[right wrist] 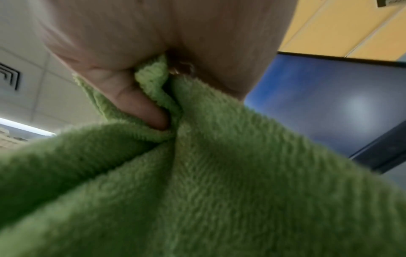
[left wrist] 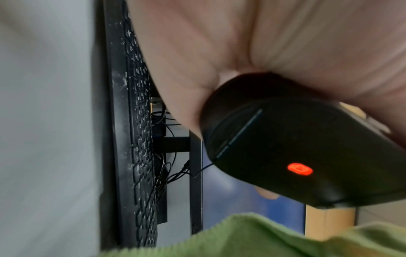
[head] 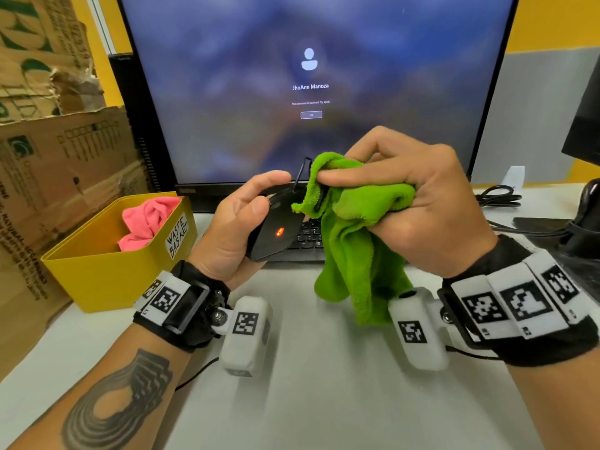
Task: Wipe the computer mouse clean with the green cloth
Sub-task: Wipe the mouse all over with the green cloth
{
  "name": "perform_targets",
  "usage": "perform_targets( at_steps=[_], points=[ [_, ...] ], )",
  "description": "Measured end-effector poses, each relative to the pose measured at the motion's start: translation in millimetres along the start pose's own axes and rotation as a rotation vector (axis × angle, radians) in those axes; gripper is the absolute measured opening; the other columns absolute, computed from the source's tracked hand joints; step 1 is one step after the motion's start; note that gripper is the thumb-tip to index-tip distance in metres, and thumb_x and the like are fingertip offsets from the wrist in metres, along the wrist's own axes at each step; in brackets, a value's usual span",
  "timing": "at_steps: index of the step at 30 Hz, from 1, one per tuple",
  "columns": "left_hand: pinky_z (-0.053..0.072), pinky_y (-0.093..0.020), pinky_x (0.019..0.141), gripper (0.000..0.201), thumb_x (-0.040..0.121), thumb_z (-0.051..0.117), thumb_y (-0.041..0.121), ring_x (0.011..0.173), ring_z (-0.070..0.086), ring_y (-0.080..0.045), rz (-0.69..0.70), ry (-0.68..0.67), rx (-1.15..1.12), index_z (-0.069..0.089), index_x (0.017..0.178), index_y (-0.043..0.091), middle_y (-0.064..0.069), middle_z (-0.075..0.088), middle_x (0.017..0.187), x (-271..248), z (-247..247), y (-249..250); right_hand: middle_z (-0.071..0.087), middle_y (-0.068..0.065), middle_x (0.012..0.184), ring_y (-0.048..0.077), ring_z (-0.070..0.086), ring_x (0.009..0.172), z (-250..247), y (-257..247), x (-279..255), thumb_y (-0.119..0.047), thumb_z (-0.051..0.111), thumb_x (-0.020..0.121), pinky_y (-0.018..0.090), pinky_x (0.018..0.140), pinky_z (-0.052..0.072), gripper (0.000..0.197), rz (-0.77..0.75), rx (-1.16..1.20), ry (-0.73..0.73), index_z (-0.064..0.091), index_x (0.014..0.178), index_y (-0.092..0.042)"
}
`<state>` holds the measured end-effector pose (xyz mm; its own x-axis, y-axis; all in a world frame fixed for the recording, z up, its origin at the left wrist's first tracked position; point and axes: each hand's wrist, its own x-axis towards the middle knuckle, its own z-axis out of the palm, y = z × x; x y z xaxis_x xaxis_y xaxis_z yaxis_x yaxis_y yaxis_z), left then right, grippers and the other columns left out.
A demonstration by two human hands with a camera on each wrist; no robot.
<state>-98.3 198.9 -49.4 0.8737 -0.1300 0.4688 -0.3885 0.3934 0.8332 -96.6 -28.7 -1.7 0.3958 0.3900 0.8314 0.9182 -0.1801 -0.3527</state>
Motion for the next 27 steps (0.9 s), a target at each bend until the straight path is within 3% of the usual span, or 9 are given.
perform_targets(
  at_steps=[2, 3, 5, 8, 13, 19, 22, 25, 27],
  points=[
    [0.033, -0.070, 0.113, 0.105, 0.062, 0.096, 0.052, 0.127, 0.050, -0.047, -0.009, -0.014, 0.013, 0.051, 0.141, 0.000, -0.039, 0.054, 0.139, 0, 4, -1, 0.064, 0.012, 0.098, 0.022, 0.065, 0.079, 8, -5, -1, 0.011, 0.073, 0.076, 0.035, 0.072, 0.053, 0.045, -0.030, -0.015, -0.045, 0.077, 0.115, -0.011],
    [0.032, -0.069, 0.114, 0.106, 0.060, 0.097, 0.051, 0.127, 0.049, -0.046, -0.013, -0.011, 0.022, 0.051, 0.140, -0.001, -0.040, 0.054, 0.138, 0, 5, -1, 0.062, 0.010, 0.098, 0.021, 0.063, 0.077, 11, -6, -2, 0.007, 0.069, 0.076, 0.030, 0.072, 0.051, 0.048, -0.042, -0.051, -0.081, 0.076, 0.118, -0.013],
    [0.045, -0.058, 0.108, 0.095, 0.055, 0.099, 0.051, 0.115, 0.062, -0.038, -0.022, 0.012, 0.043, 0.062, 0.129, 0.005, -0.027, 0.067, 0.124, 1, 5, -1, 0.059, 0.010, 0.097, 0.021, 0.060, 0.078, 18, -6, -3, 0.002, 0.061, 0.075, 0.029, 0.074, 0.049, 0.054, -0.040, -0.113, -0.151, 0.073, 0.125, -0.014],
    [0.059, -0.042, 0.092, 0.081, 0.053, 0.100, 0.050, 0.098, 0.073, -0.026, -0.035, 0.042, 0.088, 0.070, 0.118, 0.013, -0.014, 0.075, 0.112, 1, 2, -2, 0.058, 0.009, 0.093, 0.026, 0.061, 0.082, 21, -2, -3, 0.003, 0.063, 0.081, 0.042, 0.075, 0.051, 0.049, 0.020, -0.049, -0.192, 0.073, 0.125, -0.016],
    [0.061, -0.036, 0.089, 0.066, 0.062, 0.097, 0.044, 0.094, 0.075, -0.021, -0.021, 0.059, 0.120, 0.072, 0.116, 0.014, -0.011, 0.077, 0.108, 3, 1, -9, 0.061, 0.008, 0.091, 0.029, 0.063, 0.083, 11, 13, -3, 0.009, 0.071, 0.079, 0.049, 0.075, 0.051, 0.048, 0.130, 0.039, -0.196, 0.077, 0.117, -0.020],
    [0.062, -0.037, 0.080, 0.081, 0.055, 0.096, 0.058, 0.088, 0.073, -0.023, -0.001, 0.097, 0.087, 0.068, 0.119, 0.017, -0.008, 0.076, 0.104, 4, 2, -4, 0.062, 0.003, 0.091, 0.023, 0.065, 0.078, 2, 26, -6, 0.004, 0.077, 0.075, 0.045, 0.070, 0.053, 0.038, 0.194, -0.016, -0.197, 0.083, 0.099, -0.024],
    [0.061, -0.026, 0.074, 0.067, 0.068, 0.092, 0.043, 0.084, 0.075, -0.015, 0.007, 0.086, 0.117, 0.064, 0.122, 0.015, -0.004, 0.079, 0.102, 3, 2, -2, 0.067, 0.012, 0.096, 0.025, 0.069, 0.084, -4, 27, -5, -0.002, 0.077, 0.068, 0.039, 0.076, 0.056, 0.040, 0.243, 0.121, -0.070, 0.079, 0.105, -0.018],
    [0.061, -0.032, 0.087, 0.068, 0.068, 0.093, 0.041, 0.096, 0.077, -0.019, 0.022, 0.073, 0.155, 0.064, 0.122, 0.012, -0.008, 0.080, 0.111, 3, 0, -4, 0.074, 0.024, 0.103, 0.040, 0.072, 0.100, -5, 29, -6, -0.013, 0.081, 0.062, 0.052, 0.088, 0.056, 0.039, 0.347, 0.403, 0.063, 0.080, 0.100, -0.006],
    [0.058, -0.038, 0.099, 0.068, 0.067, 0.095, 0.040, 0.103, 0.075, -0.021, 0.026, 0.061, 0.185, 0.065, 0.121, 0.013, -0.010, 0.079, 0.115, 3, -1, -5, 0.077, 0.020, 0.097, 0.039, 0.072, 0.092, 4, 28, -8, -0.018, 0.082, 0.056, 0.057, 0.085, 0.057, 0.032, 0.457, 0.598, 0.113, 0.081, 0.087, -0.009]
  ],
)
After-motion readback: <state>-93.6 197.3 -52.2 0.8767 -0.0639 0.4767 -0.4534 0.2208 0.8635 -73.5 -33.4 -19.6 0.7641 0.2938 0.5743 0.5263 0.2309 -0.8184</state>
